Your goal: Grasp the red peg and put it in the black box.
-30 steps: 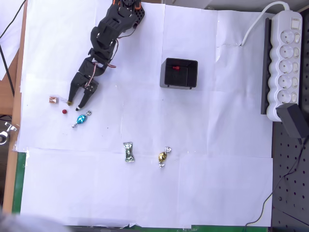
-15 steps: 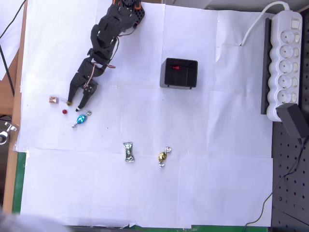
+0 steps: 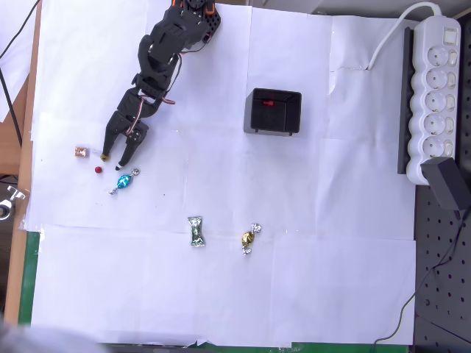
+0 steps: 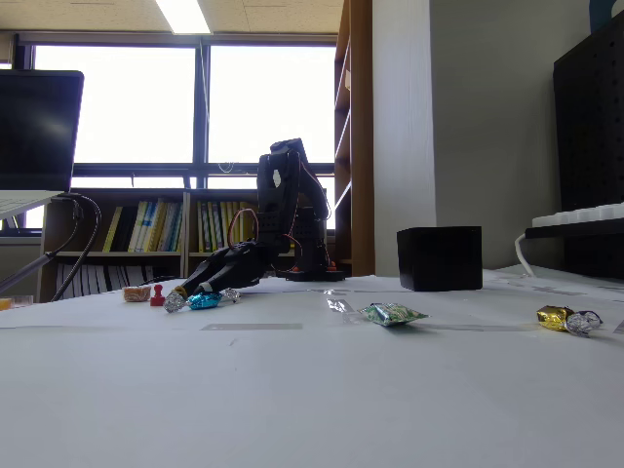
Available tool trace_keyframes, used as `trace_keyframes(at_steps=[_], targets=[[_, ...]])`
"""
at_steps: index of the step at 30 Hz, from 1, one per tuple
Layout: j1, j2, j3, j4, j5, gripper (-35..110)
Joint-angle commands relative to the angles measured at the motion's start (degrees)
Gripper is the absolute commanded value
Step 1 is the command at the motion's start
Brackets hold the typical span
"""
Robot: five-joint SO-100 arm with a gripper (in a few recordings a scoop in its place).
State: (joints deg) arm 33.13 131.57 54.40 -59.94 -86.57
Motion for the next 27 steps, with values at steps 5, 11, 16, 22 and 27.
trace_keyframes(at_steps=[5,11,16,22,27], targets=[[4.0,1.8,4.7,0.2,-2.7,14],[4.2,2.3,4.8,0.2,-4.9,14],[3.9,2.1,4.8,0.2,-5.1,14],[3.3,3.0,6.9,1.1,-5.4,14],[2.9,4.2,9.7,2.0,-5.6,14]])
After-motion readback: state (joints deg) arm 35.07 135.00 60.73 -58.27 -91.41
